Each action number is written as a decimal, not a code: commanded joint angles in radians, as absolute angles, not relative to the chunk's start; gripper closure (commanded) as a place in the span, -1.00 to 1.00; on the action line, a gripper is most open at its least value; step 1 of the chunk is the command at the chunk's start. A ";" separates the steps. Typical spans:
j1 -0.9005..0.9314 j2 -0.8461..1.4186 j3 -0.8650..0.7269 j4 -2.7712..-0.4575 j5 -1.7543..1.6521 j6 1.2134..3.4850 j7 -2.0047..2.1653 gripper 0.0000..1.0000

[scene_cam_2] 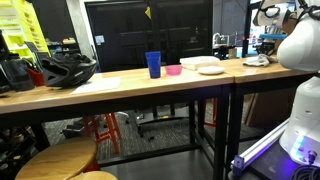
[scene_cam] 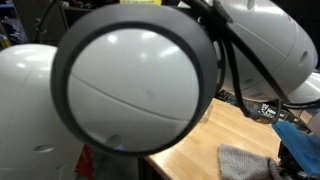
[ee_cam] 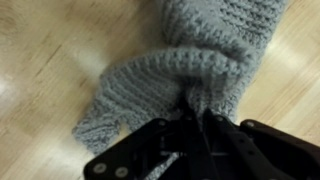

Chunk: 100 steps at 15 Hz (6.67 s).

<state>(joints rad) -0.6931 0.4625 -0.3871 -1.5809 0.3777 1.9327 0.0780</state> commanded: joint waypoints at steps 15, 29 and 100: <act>-0.731 0.611 -0.254 -1.330 0.380 1.856 0.141 0.96; -0.632 0.635 -0.206 -1.348 0.362 2.183 0.003 0.96; -0.227 -0.157 -0.216 -2.384 -0.236 2.414 0.376 0.96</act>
<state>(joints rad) -0.2164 -0.0830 -0.2396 -2.3338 -0.2135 2.4475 0.3527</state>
